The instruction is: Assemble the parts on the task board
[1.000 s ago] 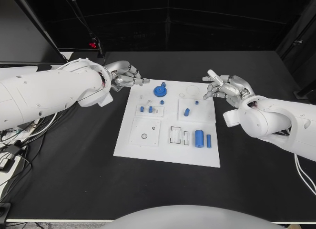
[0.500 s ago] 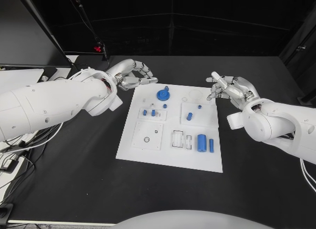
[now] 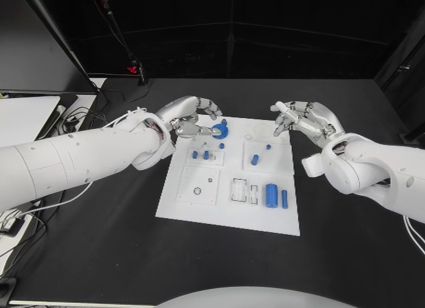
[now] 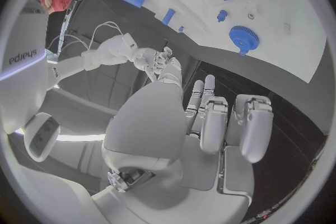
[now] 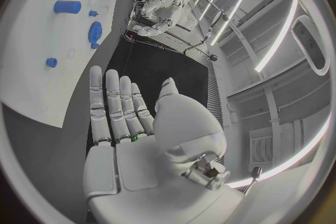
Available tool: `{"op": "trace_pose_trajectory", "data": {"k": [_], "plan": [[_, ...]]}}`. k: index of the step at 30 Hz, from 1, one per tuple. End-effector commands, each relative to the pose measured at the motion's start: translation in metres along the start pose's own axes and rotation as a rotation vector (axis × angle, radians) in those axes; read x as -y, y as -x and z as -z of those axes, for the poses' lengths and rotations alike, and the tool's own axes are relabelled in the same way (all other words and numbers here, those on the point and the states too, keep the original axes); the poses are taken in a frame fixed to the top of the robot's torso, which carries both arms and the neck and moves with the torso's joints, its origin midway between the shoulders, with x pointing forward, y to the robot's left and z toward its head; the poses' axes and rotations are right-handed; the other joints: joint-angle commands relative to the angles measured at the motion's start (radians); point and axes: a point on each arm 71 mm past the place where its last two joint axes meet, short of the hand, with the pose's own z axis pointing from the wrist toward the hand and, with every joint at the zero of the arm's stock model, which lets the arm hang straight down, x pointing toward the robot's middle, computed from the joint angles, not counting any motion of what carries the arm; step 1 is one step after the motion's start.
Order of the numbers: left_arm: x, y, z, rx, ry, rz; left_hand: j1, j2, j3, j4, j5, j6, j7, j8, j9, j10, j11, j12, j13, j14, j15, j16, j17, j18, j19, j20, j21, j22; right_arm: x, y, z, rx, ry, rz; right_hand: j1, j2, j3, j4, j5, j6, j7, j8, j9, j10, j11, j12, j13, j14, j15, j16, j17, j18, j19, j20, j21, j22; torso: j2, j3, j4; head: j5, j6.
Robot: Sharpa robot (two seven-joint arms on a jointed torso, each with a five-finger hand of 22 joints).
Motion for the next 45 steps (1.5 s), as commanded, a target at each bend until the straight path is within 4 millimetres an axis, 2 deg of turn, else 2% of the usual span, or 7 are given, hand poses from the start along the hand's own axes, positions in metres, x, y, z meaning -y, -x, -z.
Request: {"op": "trace_pose_trajectory", "data": {"k": [1, 6, 10, 19, 29, 35, 45], "plan": [[0.011, -0.011, -0.002, -0.063, -0.169, -0.271, 0.030, -0.007, 0.029, -0.003, -0.018, 0.053, 0.003, -0.032, -0.033, 0.033, -0.010, -0.021, -0.048, 0.104, -0.007, 0.001, 0.263, -0.020, 0.105, -0.010, 0.003, 0.263, -0.005, -0.001, -0.001, 0.000, 0.054, 0.032, 0.007, 0.000, -0.007, -0.001, -0.001, -0.010, 0.029, 0.004, -0.001, 0.006, 0.000, -0.001, -0.002, 0.007, -0.001, 0.003, -0.002, 0.011, 0.009, 0.002, 0.007, 0.000, 0.000, 0.0005, -0.0018, -0.001, 0.000], [0.011, -0.022, -0.008, -0.130, -0.194, -0.381, 0.076, -0.007, 0.082, -0.002, -0.067, 0.127, -0.013, -0.098, -0.088, 0.081, -0.021, -0.064, -0.131, 0.104, -0.016, 0.001, 0.263, -0.020, 0.105, -0.021, 0.003, 0.263, -0.004, 0.000, -0.002, 0.008, 0.050, 0.023, 0.007, 0.001, -0.006, -0.001, -0.001, -0.010, 0.028, 0.004, -0.001, 0.006, 0.000, -0.001, -0.004, 0.008, -0.001, 0.004, -0.003, 0.011, 0.010, 0.001, 0.007, 0.000, 0.000, 0.0005, -0.0014, -0.003, 0.001], [0.011, -0.027, -0.013, -0.149, -0.188, -0.420, 0.111, -0.005, 0.114, -0.006, -0.074, 0.162, -0.019, -0.121, -0.108, 0.099, -0.027, -0.082, -0.166, 0.104, -0.019, 0.001, 0.263, -0.020, 0.105, -0.026, 0.003, 0.263, -0.003, 0.001, -0.002, 0.013, 0.046, 0.019, 0.007, 0.001, -0.006, -0.001, 0.000, -0.010, 0.029, 0.004, -0.001, 0.007, -0.001, -0.001, -0.005, 0.009, -0.001, 0.004, -0.003, 0.011, 0.011, 0.001, 0.007, 0.000, 0.000, 0.0005, -0.0012, -0.004, 0.002], [0.009, -0.034, -0.026, -0.165, -0.162, -0.489, 0.155, -0.006, 0.163, -0.003, -0.079, 0.196, -0.029, -0.166, -0.143, 0.128, -0.035, -0.117, -0.225, 0.104, -0.028, 0.001, 0.263, -0.020, 0.105, -0.035, 0.003, 0.263, -0.001, 0.002, -0.003, 0.015, 0.033, 0.007, 0.007, 0.002, -0.006, -0.001, 0.000, -0.010, 0.029, 0.004, -0.001, 0.007, -0.001, -0.001, -0.006, 0.009, -0.001, 0.005, -0.004, 0.011, 0.011, 0.001, 0.007, 0.000, 0.000, 0.0010, -0.0008, -0.003, 0.005], [0.006, -0.042, -0.034, -0.241, -0.129, -0.530, 0.158, -0.008, 0.178, -0.003, -0.089, 0.215, -0.036, -0.179, -0.154, 0.129, -0.044, -0.133, -0.241, 0.104, -0.040, 0.001, 0.263, -0.020, 0.105, -0.042, 0.003, 0.263, 0.000, 0.001, -0.004, 0.013, 0.025, 0.002, 0.007, 0.002, -0.006, -0.001, 0.000, -0.010, 0.029, 0.004, -0.001, 0.007, -0.001, 0.000, -0.006, 0.009, -0.001, 0.005, -0.004, 0.011, 0.012, 0.001, 0.007, -0.001, -0.001, 0.0008, -0.0004, -0.008, 0.002], [0.005, -0.048, -0.035, -0.303, -0.128, -0.535, 0.141, -0.024, 0.177, -0.001, -0.101, 0.241, -0.042, -0.187, -0.161, 0.137, -0.052, -0.141, -0.242, 0.104, -0.054, 0.001, 0.263, -0.020, 0.105, -0.051, 0.003, 0.263, 0.000, 0.002, -0.004, 0.014, 0.023, 0.002, 0.007, 0.003, -0.006, -0.001, 0.000, -0.010, 0.029, 0.004, -0.001, 0.008, -0.001, 0.000, -0.007, 0.009, -0.001, 0.005, -0.004, 0.011, 0.012, 0.001, 0.007, -0.001, 0.000, 0.0012, 0.0008, -0.010, -0.002], [0.006, -0.053, -0.038, -0.330, -0.145, -0.580, 0.154, -0.021, 0.190, -0.004, -0.111, 0.259, -0.049, -0.193, -0.167, 0.142, -0.060, -0.148, -0.242, 0.104, -0.052, 0.001, 0.263, -0.020, 0.105, -0.055, 0.003, 0.263, 0.000, 0.002, -0.004, 0.015, 0.022, 0.002, 0.007, 0.003, -0.006, -0.001, 0.000, -0.011, 0.029, 0.004, -0.001, 0.008, -0.001, 0.000, -0.008, 0.009, -0.001, 0.005, -0.005, 0.011, 0.012, 0.001, 0.007, -0.001, 0.000, -0.0003, 0.0007, -0.017, -0.009]]}}
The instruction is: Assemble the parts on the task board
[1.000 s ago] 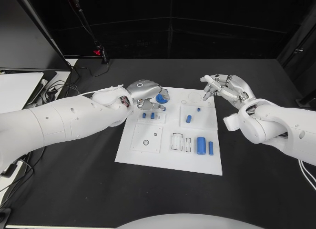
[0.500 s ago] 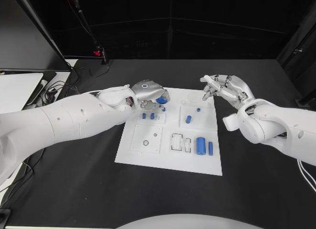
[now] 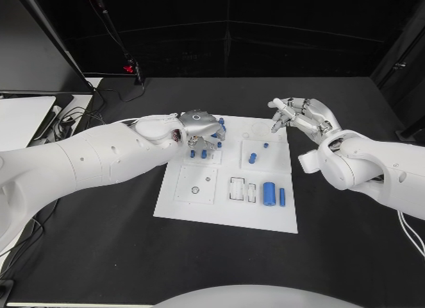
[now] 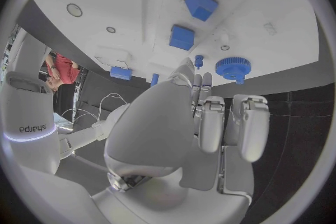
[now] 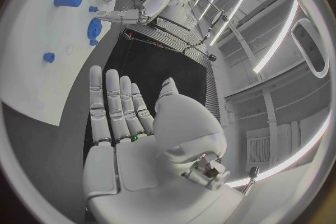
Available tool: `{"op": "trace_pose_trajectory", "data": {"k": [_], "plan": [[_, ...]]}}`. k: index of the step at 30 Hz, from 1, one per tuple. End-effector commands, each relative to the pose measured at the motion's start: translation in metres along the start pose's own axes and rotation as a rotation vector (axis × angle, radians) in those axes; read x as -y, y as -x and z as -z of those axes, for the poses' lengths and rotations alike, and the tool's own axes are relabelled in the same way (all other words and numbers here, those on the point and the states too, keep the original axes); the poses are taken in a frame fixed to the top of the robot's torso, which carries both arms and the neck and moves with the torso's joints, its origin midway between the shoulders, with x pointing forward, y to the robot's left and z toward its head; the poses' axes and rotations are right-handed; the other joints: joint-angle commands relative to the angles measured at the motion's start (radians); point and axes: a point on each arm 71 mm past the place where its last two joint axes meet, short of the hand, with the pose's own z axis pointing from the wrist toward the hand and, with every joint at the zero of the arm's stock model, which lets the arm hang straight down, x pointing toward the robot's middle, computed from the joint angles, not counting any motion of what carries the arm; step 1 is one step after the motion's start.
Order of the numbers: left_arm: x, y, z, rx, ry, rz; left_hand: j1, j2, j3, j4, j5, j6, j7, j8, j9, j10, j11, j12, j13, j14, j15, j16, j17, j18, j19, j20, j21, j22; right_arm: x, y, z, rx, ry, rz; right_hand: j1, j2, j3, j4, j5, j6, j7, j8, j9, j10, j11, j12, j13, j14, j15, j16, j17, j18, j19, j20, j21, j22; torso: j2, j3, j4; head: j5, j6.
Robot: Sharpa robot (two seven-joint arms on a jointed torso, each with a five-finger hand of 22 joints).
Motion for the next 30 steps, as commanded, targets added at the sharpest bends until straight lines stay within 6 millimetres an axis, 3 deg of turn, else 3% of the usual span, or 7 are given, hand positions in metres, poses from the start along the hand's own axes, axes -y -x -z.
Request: {"op": "trace_pose_trajectory", "data": {"k": [1, 5, 30], "plan": [[0.001, -0.002, -0.003, -0.037, -0.014, -0.052, 0.014, -0.001, 0.011, 0.001, -0.006, 0.009, -0.002, -0.007, -0.003, 0.001, -0.008, -0.006, -0.002, 0.103, -0.007, 0.001, 0.263, -0.006, 0.106, -0.007, 0.003, 0.263, -0.001, 0.000, -0.001, 0.000, 0.007, -0.003, 0.007, 0.003, -0.006, -0.001, 0.000, -0.004, 0.029, 0.004, -0.001, 0.008, -0.001, 0.000, -0.001, 0.005, 0.002, 0.005, -0.001, 0.011, 0.005, 0.001, 0.003, -0.001, 0.000, -0.0014, -0.0001, -0.002, -0.003], [0.002, -0.002, -0.005, -0.031, -0.018, -0.069, 0.023, 0.006, 0.022, 0.002, -0.007, 0.013, -0.003, -0.012, -0.006, 0.001, -0.010, -0.012, -0.002, 0.103, -0.009, 0.001, 0.263, -0.006, 0.106, -0.008, 0.003, 0.263, -0.001, 0.000, -0.001, 0.000, 0.006, -0.003, 0.007, 0.003, -0.006, -0.001, 0.000, -0.004, 0.029, 0.004, -0.001, 0.008, -0.001, 0.000, -0.001, 0.005, 0.002, 0.005, -0.001, 0.011, 0.005, 0.001, 0.003, -0.001, 0.000, 0.0001, -0.0003, -0.001, -0.004], [0.001, -0.007, -0.013, -0.084, 0.037, -0.071, 0.050, 0.018, 0.078, 0.001, -0.006, 0.033, -0.004, -0.031, -0.018, 0.012, -0.011, -0.028, -0.002, 0.103, -0.003, 0.001, 0.263, -0.006, 0.106, -0.009, 0.003, 0.263, 0.000, 0.000, -0.001, -0.004, -0.007, -0.006, 0.008, 0.004, -0.006, -0.001, 0.003, -0.004, 0.030, 0.005, -0.001, 0.010, -0.002, 0.000, -0.005, 0.006, 0.002, 0.005, -0.003, 0.010, 0.006, 0.000, 0.003, -0.001, 0.000, 0.0000, 0.0003, -0.009, -0.012]]}}
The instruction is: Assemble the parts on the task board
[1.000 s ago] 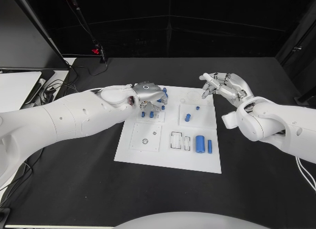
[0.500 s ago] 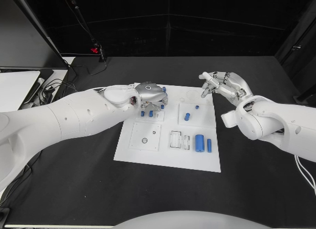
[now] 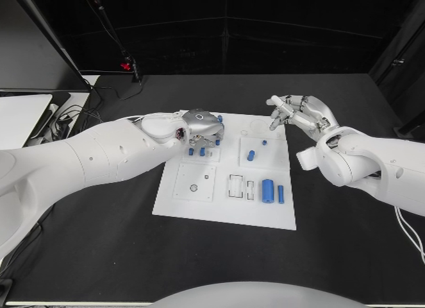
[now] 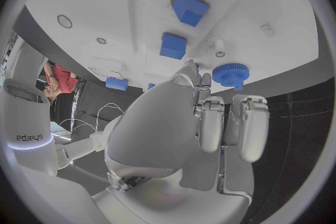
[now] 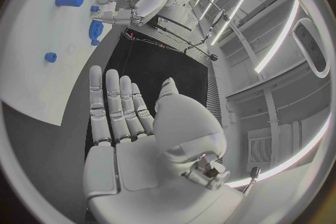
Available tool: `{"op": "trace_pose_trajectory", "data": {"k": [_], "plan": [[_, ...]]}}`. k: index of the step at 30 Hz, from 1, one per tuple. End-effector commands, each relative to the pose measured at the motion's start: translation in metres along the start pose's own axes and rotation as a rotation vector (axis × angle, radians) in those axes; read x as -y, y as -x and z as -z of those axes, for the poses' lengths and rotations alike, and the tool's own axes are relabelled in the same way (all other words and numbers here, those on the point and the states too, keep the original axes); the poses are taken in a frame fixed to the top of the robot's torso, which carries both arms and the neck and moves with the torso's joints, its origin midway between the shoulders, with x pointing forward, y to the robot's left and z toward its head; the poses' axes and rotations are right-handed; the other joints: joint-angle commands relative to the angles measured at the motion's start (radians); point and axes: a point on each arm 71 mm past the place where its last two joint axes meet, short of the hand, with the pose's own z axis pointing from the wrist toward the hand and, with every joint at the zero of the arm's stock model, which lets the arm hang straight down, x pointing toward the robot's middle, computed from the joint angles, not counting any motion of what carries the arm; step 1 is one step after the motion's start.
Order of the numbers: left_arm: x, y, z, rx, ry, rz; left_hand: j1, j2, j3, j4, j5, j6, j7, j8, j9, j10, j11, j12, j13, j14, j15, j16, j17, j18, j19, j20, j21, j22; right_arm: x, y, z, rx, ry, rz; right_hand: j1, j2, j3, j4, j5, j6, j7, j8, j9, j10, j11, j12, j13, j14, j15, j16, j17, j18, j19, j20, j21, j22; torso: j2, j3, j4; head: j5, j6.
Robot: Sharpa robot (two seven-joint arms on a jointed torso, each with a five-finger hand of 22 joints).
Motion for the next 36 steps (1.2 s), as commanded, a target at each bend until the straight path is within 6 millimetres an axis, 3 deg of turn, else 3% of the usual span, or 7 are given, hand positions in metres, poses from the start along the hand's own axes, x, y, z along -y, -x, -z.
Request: {"op": "trace_pose_trajectory", "data": {"k": [1, 14, 27, 36], "plan": [[-0.0010, -0.0009, -0.0014, -0.030, 0.020, -0.004, 0.012, 0.002, 0.010, 0.001, -0.006, 0.012, 0.001, -0.006, -0.002, 0.010, 0.000, -0.006, -0.001, 0.107, 0.000, 0.001, 0.263, -0.006, 0.102, -0.005, 0.003, 0.263, -0.0014, -0.0005, -0.0003, -0.005, 0.005, -0.004, 0.008, 0.004, -0.006, -0.001, 0.003, -0.004, 0.030, 0.005, -0.002, 0.006, 0.002, 0.000, -0.001, 0.006, 0.002, 0.005, -0.002, 0.010, 0.006, 0.000, 0.003, -0.001, 0.000, 0.0000, -0.0002, -0.001, -0.001], [-0.0003, -0.0013, -0.0041, -0.038, 0.018, -0.004, 0.011, 0.002, 0.026, 0.003, -0.006, 0.029, -0.002, -0.006, -0.002, 0.027, -0.003, -0.008, -0.001, 0.107, -0.005, 0.001, 0.263, -0.006, 0.102, -0.006, 0.003, 0.263, -0.0009, 0.0005, 0.0001, -0.004, 0.000, -0.004, 0.008, 0.005, -0.006, -0.001, 0.003, -0.005, 0.030, 0.005, -0.002, 0.008, 0.002, 0.001, -0.003, 0.006, 0.002, 0.005, -0.003, 0.010, 0.007, 0.000, 0.003, -0.001, 0.000, -0.0001, 0.0012, -0.009, -0.008], [0.0024, -0.0019, -0.0084, -0.061, 0.014, -0.001, -0.005, -0.016, 0.028, 0.004, -0.007, 0.019, 0.003, -0.020, -0.008, 0.021, 0.001, -0.021, -0.001, 0.107, -0.001, 0.001, 0.263, -0.006, 0.102, -0.006, 0.003, 0.263, -0.0003, 0.0002, -0.0008, -0.004, -0.004, -0.004, 0.008, 0.006, -0.006, -0.001, 0.004, -0.005, 0.030, 0.006, -0.002, 0.010, 0.001, 0.002, -0.005, 0.005, 0.002, 0.005, -0.004, 0.010, 0.007, 0.000, 0.002, -0.002, 0.000, -0.0003, 0.0011, -0.009, -0.012], [0.0034, -0.0035, -0.0092, -0.084, 0.015, 0.004, -0.009, -0.012, 0.038, 0.003, -0.008, 0.034, 0.000, -0.018, -0.007, 0.043, 0.000, -0.018, 0.000, 0.107, 0.000, 0.001, 0.263, -0.006, 0.102, -0.005, 0.003, 0.263, -0.0003, -0.0001, -0.0010, -0.005, -0.004, -0.004, 0.008, 0.006, -0.006, -0.001, 0.004, -0.005, 0.030, 0.006, -0.002, 0.010, 0.001, 0.002, -0.005, 0.005, 0.002, 0.005, -0.004, 0.010, 0.007, 0.000, 0.002, -0.002, -0.001, -0.0005, 0.0000, -0.010, -0.013]]}}
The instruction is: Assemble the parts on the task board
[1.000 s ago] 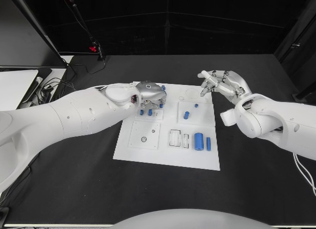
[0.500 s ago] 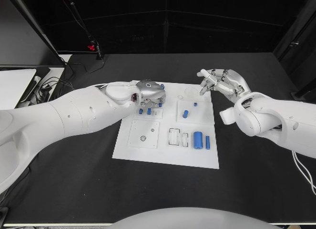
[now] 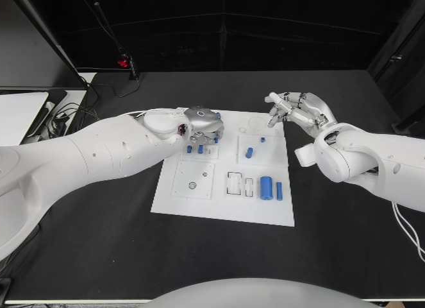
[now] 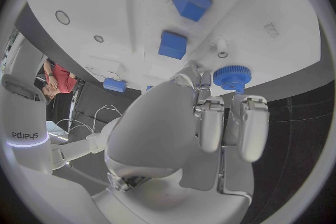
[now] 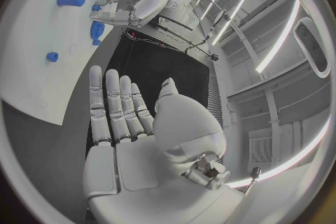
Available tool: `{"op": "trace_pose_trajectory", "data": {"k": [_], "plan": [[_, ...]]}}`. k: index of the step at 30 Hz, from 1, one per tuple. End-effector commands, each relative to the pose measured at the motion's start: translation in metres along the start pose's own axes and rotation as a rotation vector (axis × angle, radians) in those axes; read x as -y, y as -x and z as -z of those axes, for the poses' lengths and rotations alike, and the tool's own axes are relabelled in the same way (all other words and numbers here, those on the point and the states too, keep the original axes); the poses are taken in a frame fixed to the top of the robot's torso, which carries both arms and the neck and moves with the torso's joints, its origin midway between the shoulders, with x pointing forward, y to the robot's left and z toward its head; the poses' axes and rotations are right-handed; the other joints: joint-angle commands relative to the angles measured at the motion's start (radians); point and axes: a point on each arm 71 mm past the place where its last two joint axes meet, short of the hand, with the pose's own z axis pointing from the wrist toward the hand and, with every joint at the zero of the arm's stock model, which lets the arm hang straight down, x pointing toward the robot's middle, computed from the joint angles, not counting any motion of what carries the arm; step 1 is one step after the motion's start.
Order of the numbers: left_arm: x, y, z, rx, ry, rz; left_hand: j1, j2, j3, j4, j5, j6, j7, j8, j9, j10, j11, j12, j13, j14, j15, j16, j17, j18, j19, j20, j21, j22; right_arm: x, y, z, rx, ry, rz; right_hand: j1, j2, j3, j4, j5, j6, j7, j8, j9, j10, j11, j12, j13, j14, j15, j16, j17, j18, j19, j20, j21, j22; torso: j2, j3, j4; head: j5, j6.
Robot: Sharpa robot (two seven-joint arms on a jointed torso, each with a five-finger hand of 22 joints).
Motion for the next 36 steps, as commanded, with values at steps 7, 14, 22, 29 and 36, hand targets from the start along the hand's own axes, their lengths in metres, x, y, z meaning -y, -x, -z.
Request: {"op": "trace_pose_trajectory", "data": {"k": [7, 14, 22, 29, 36], "plan": [[0.000, -0.005, 0.000, -0.055, 0.011, 0.005, -0.011, -0.001, 0.021, 0.000, -0.004, 0.041, -0.002, 0.007, 0.004, 0.043, -0.004, 0.004, 0.002, 0.107, -0.002, 0.001, 0.263, -0.006, 0.102, -0.005, 0.003, 0.263, -0.001, 0.000, 0.000, -0.005, 0.007, -0.003, 0.004, 0.002, -0.006, -0.001, 0.004, -0.005, 0.030, 0.006, -0.002, 0.006, -0.002, 0.002, -0.002, 0.005, 0.002, 0.005, -0.001, 0.010, 0.007, 0.000, 0.002, -0.001, 0.000, -0.0001, 0.0003, -0.001, -0.002], [0.002, -0.004, -0.001, -0.043, -0.002, 0.004, -0.013, 0.009, 0.041, -0.002, -0.004, 0.096, -0.017, 0.024, 0.013, 0.092, -0.018, 0.002, 0.001, 0.107, -0.015, 0.001, 0.263, -0.006, 0.102, -0.009, 0.003, 0.263, 0.000, 0.000, -0.001, 0.006, -0.014, -0.049, 0.005, 0.003, -0.005, -0.002, 0.005, -0.005, 0.030, 0.006, -0.002, 0.008, -0.003, 0.002, -0.005, 0.005, 0.002, 0.005, -0.003, 0.010, 0.008, -0.001, 0.002, -0.001, 0.000, 0.0002, 0.0003, -0.002, -0.002], [0.002, -0.003, -0.001, -0.020, -0.004, -0.001, -0.015, 0.012, 0.051, -0.003, -0.004, 0.124, -0.019, 0.029, 0.018, 0.125, -0.022, -0.005, 0.001, 0.107, -0.019, 0.001, 0.263, -0.006, 0.102, -0.013, 0.003, 0.263, 0.001, 0.000, -0.001, 0.011, -0.022, -0.065, 0.006, 0.004, -0.004, -0.002, 0.005, -0.005, 0.031, 0.006, -0.002, 0.008, -0.003, 0.003, -0.006, 0.005, 0.001, 0.005, -0.004, 0.010, 0.008, -0.001, 0.001, -0.001, 0.000, -0.0001, -0.0001, -0.003, -0.003], [0.001, 0.001, 0.001, 0.038, -0.014, -0.014, -0.012, 0.012, 0.058, -0.005, -0.002, 0.135, -0.017, 0.029, 0.020, 0.142, -0.020, -0.012, 0.000, 0.107, -0.016, 0.001, 0.263, -0.006, 0.102, -0.015, 0.003, 0.263, 0.001, 0.000, -0.001, 0.011, -0.026, -0.067, 0.006, 0.004, -0.004, -0.002, 0.005, -0.005, 0.031, 0.006, -0.002, 0.008, -0.003, 0.003, -0.006, 0.005, 0.001, 0.005, -0.004, 0.010, 0.008, -0.001, 0.001, -0.001, 0.000, 0.0001, 0.0010, -0.003, -0.002], [0.001, 0.006, 0.003, 0.114, -0.035, -0.034, -0.014, 0.014, 0.062, -0.003, -0.001, 0.140, -0.014, 0.029, 0.021, 0.150, -0.017, -0.016, 0.000, 0.107, -0.014, 0.001, 0.263, -0.006, 0.102, -0.015, 0.003, 0.263, 0.001, 0.001, -0.001, 0.011, -0.029, -0.067, 0.007, 0.006, -0.004, -0.002, 0.006, -0.006, 0.032, 0.007, -0.002, 0.008, -0.003, 0.003, -0.009, 0.004, 0.001, 0.005, -0.006, 0.010, 0.008, -0.001, 0.001, -0.002, 0.000, 0.0002, 0.0002, -0.005, -0.002]]}}
